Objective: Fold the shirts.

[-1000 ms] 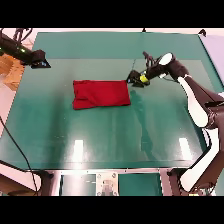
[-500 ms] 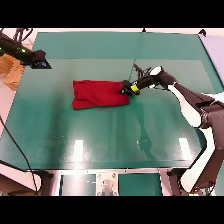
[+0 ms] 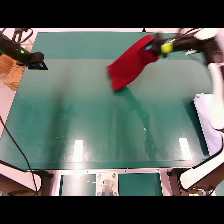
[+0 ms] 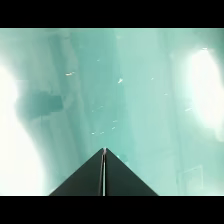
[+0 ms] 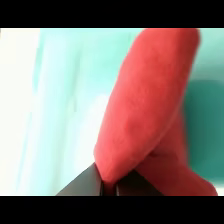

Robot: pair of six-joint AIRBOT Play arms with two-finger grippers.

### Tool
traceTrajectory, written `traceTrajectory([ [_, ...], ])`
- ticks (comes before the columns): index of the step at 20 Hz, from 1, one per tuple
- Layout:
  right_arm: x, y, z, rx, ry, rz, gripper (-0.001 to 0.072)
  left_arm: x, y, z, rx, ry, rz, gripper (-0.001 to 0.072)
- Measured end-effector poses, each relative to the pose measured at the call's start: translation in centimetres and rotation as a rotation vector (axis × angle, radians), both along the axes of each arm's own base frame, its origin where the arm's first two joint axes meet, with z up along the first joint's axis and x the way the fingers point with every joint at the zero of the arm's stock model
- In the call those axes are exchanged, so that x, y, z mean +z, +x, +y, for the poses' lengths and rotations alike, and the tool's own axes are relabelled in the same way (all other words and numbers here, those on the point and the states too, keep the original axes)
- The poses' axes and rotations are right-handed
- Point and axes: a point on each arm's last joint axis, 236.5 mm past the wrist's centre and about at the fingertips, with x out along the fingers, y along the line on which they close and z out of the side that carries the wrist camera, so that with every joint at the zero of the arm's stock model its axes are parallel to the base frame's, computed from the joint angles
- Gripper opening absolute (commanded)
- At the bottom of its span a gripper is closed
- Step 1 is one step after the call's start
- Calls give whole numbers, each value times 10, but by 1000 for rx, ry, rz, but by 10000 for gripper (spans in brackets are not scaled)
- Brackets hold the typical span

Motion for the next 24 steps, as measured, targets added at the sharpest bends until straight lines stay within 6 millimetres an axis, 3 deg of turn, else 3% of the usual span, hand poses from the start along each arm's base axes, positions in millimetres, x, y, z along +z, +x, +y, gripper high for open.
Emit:
traceTrajectory([
  [2, 33, -7, -65, -123, -20, -30, 12, -1, 0, 2, 8, 9, 3, 25],
  [6, 61, -45, -207, -420, -112, -5, 12, -2, 0, 4, 23, 13, 7, 25],
  [10, 64, -125, -334, -747, -232, 114, 11, -2, 0, 5, 28, 13, 9, 25],
  [12, 65, -174, -376, -880, -296, 182, 11, -2, 0, 5, 29, 13, 11, 25],
  [15, 69, -235, -410, -1028, -368, 267, 11, -2, -1, 5, 27, 12, 16, 25],
  [18, 51, -279, -419, -1093, -391, 384, 12, -3, -5, 4, 21, 12, 30, 25],
  [21, 13, -315, -412, -1119, -386, 546, 12, -4, -9, 3, 11, 12, 46, 25],
  [24, -37, -363, -398, -1135, -386, 785, 13, -5, -12, 3, 4, 13, 56, 25],
])
